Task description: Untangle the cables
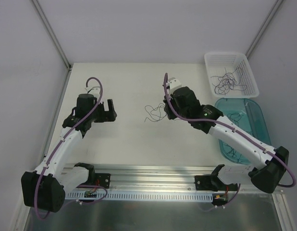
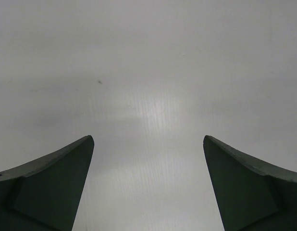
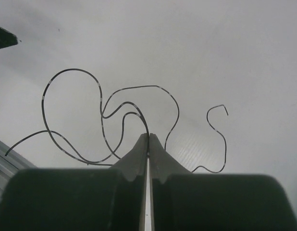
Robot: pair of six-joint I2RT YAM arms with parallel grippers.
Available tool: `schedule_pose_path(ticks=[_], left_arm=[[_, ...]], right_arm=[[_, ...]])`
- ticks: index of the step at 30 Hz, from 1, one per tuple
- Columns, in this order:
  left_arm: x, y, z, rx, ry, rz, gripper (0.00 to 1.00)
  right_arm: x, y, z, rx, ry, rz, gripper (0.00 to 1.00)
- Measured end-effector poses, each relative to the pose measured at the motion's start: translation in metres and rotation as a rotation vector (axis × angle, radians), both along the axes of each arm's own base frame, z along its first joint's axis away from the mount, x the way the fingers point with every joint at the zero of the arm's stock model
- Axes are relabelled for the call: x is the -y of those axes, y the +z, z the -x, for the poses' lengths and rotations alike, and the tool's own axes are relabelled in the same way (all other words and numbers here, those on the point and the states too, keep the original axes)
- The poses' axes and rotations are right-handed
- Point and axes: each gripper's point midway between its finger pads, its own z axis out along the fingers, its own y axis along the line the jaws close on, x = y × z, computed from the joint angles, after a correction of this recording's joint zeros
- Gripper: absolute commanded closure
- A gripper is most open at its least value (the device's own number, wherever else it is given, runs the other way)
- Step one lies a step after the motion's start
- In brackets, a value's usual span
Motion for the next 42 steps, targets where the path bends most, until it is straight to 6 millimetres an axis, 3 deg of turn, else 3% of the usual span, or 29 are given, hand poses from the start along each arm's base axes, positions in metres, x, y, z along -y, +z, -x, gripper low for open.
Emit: schedule_pose_path(ticks=[6,10,13,20,28,31,32,34,35,36,42], left_arm=[[0.062,0.028,0.012,0.081,-0.266,0.182,0.01],[0.123,0.047,0.045,0.18,-0.506,0.267,0.01],[0.152,0.044,0.074,0.249,-0.645,0.31,0.01],[0.166,0.02,0.1,0.395,-0.768,0.332,0.02],[0.182,0.051,0.102,0.591,-0.875,0.321,0.08],[0.185,0.053,0.1,0.619,-0.89,0.308,0.3],[0.186,0.053,0.099,0.624,-0.895,0.303,0.58],[0.188,0.053,0.1,0.629,-0.909,0.297,0.86],[0.189,0.052,0.1,0.628,-0.914,0.298,0.96],[0.189,0.053,0.101,0.628,-0.918,0.3,1.0],[0.183,0.056,0.096,0.62,-0.859,0.286,1.0]], right_arm=[[0.014,-0.041,0.012,-0.112,-0.066,0.042,0.99],[0.01,-0.047,0.019,-0.157,-0.076,-0.007,0.99],[0.004,-0.044,0.028,-0.187,-0.055,-0.066,0.99],[-0.014,-0.021,0.051,-0.217,0.075,-0.192,0.99],[-0.03,-0.006,0.07,-0.247,0.196,-0.266,0.99],[-0.035,-0.003,0.074,-0.255,0.224,-0.285,0.99],[-0.036,-0.002,0.075,-0.255,0.229,-0.289,0.99],[-0.037,0.0,0.075,-0.251,0.235,-0.297,0.99],[-0.036,0.0,0.076,-0.25,0.234,-0.297,0.99],[-0.035,0.001,0.075,-0.245,0.229,-0.296,0.99],[-0.013,-0.009,0.062,-0.194,0.126,-0.204,0.99]])
